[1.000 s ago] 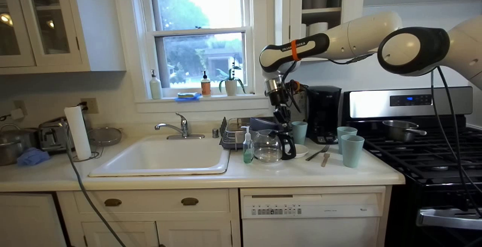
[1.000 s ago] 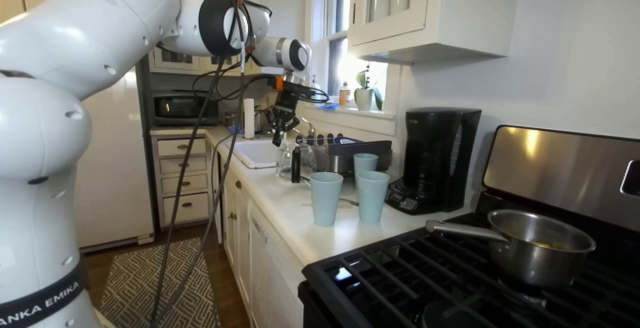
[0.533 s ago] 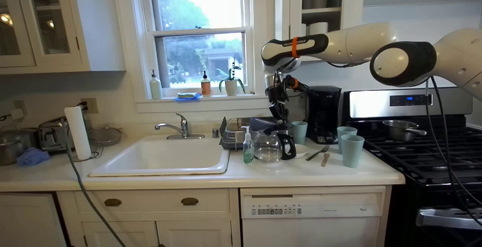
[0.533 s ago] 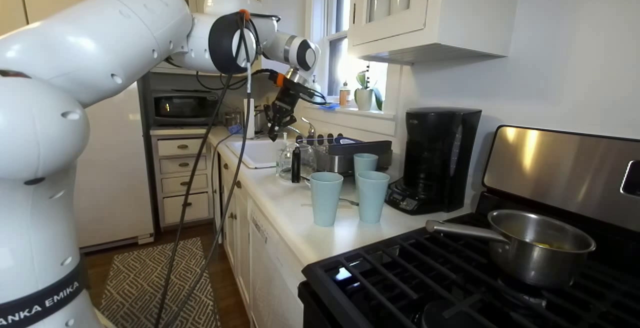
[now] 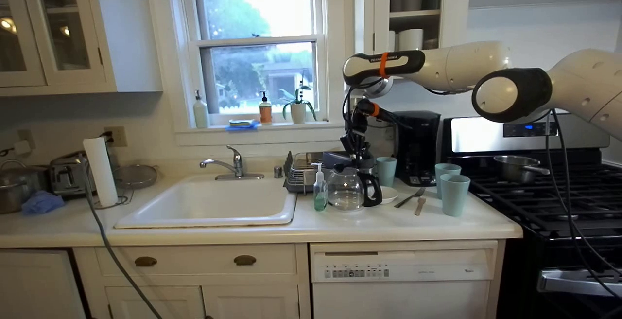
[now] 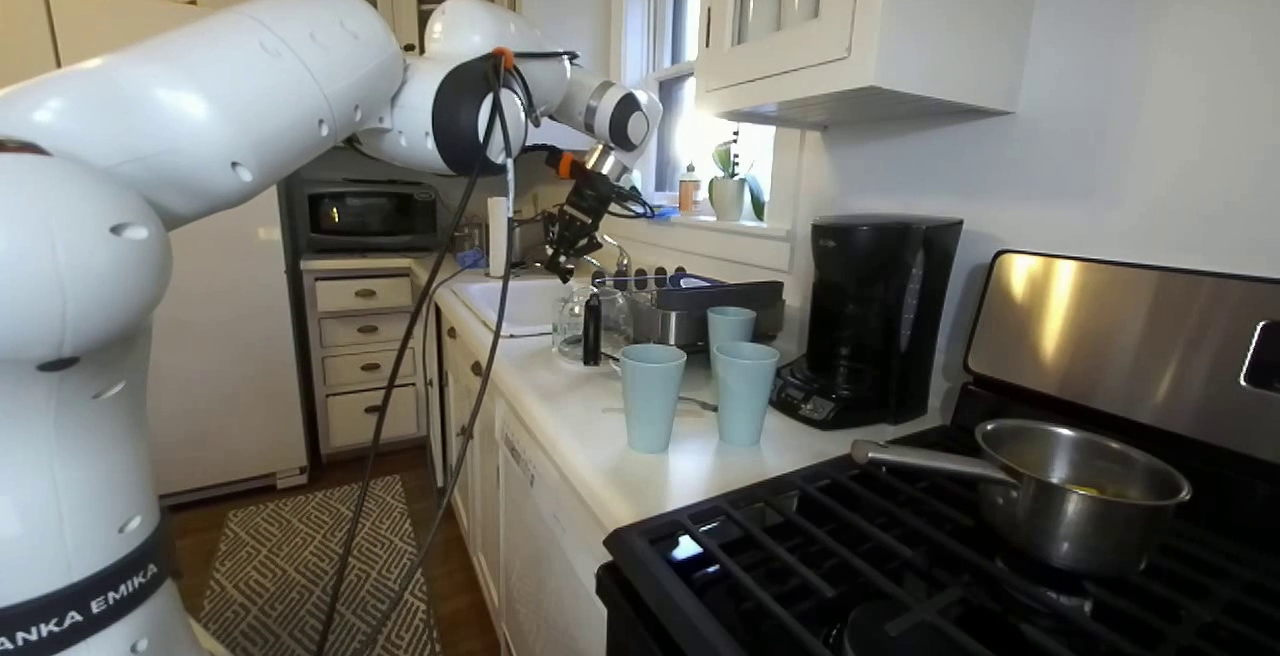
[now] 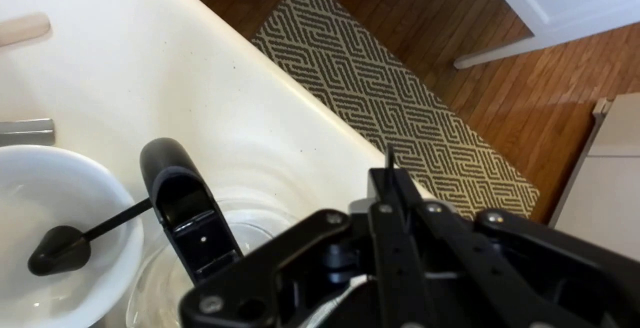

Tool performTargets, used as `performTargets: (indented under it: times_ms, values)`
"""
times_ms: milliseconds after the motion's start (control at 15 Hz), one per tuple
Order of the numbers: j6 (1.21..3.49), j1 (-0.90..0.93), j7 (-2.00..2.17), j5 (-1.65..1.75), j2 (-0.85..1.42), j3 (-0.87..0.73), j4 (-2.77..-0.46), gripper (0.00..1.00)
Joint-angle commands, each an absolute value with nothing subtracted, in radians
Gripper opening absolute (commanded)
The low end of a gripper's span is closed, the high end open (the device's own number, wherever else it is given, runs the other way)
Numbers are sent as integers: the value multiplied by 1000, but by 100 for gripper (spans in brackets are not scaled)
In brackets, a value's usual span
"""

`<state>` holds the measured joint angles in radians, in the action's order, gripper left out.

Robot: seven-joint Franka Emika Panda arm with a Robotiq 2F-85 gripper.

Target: Pick up the black measuring spoon and pour its contents into the clear coffee jar, put the black measuring spoon into the most forward blue cup

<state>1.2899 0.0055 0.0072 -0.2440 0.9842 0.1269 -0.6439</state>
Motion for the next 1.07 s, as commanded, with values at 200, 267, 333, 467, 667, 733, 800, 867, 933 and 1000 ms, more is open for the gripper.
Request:
performTargets:
  times_ms: [200, 267, 333, 467, 667, 733, 800, 867, 933, 1000]
  values:
    - [1418, -6, 179, -284, 1056, 129, -562, 1]
    - [1429, -7, 195, -283, 1057, 129, -563, 1]
    - [1437, -7, 205, -276, 1057, 127, -563, 1]
    - [1437, -8, 227, -268, 1055, 123, -565, 1]
    - [1410, -14, 255, -264, 1051, 119, -567, 1]
    - [1405, -15, 261, -263, 1053, 118, -567, 1]
    - [1399, -17, 267, -263, 1055, 118, -567, 1]
    - [1396, -17, 272, -264, 1059, 118, -567, 1]
    - [1396, -17, 278, -265, 1065, 119, -564, 1]
    - [1392, -17, 285, -265, 1071, 119, -563, 1]
